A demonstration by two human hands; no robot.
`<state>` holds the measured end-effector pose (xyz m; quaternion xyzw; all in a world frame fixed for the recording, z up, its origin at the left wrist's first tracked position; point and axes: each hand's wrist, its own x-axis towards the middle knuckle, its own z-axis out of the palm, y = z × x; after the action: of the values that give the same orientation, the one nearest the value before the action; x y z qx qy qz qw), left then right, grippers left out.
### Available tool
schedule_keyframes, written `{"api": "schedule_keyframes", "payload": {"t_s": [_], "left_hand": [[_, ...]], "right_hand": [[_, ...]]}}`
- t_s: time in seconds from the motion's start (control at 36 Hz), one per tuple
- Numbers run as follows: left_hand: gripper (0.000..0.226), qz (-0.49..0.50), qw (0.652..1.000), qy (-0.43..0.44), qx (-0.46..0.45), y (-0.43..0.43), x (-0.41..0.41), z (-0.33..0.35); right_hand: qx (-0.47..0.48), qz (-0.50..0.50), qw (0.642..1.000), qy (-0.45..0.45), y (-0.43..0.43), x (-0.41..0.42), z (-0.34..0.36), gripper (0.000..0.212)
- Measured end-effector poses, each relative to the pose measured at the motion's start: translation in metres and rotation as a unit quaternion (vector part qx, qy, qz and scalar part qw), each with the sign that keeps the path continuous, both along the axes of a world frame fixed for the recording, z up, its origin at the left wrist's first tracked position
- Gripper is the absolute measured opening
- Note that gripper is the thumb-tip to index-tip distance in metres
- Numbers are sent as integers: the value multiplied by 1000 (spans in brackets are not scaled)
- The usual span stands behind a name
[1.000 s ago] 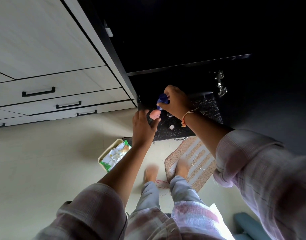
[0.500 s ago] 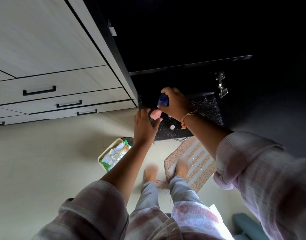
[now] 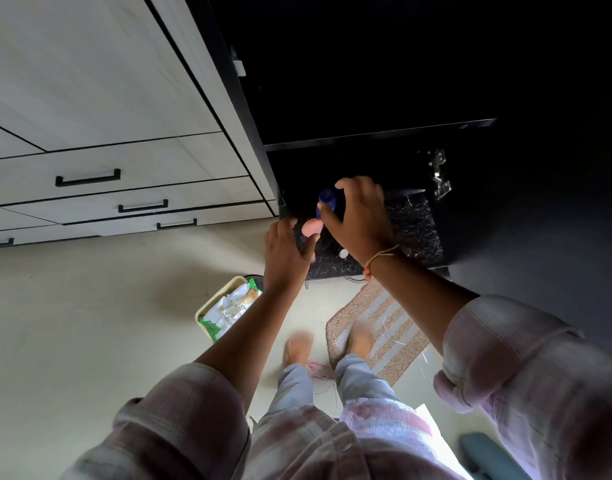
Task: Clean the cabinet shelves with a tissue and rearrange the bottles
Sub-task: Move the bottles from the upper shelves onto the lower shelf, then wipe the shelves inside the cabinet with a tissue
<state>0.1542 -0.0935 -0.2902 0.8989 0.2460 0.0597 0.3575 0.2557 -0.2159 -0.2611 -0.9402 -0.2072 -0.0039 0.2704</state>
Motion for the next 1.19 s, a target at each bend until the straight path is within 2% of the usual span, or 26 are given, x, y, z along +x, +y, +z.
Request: {"api": "schedule_keyframes", "payload": {"t_s": [0.14,0.22,0.31,0.33,0.39,0.47,0.56,0.69,0.92,1.19], "left_hand": [[35,32,999,-15,-20,1,-27,13],[30,39,999,6,-15,3,-58,11],[26,91,993,40,-55,10,-97,0],[23,118,989,53,-74,13,-110,-4],[17,171,976,83,-102,21,-132,-11],[11,209,965,119,-103,37,-160,-23],[17,248,951,151,-108,57,-178,-41],[23,275,933,206,-108,93,-200,-86],[21,189,941,267,-91,141,-213,-170],[52,110,946,295,-75,167,-214,-262]], "right_hand": [[18,77,995,-54,9,-42,16,32],[29,161,983,-82,21,-71,16,26],[8,224,968,-113,39,-101,5,24],[-7,238,966,-101,46,-110,1,19],[-29,280,960,-13,60,-128,-10,10],[-84,324,932,142,81,-149,-30,14],[-150,343,904,208,99,-166,-48,20],[-234,344,872,260,116,-184,-90,29],[-287,328,853,288,146,-201,-155,43],[-316,316,828,338,180,-212,-214,48]]}}
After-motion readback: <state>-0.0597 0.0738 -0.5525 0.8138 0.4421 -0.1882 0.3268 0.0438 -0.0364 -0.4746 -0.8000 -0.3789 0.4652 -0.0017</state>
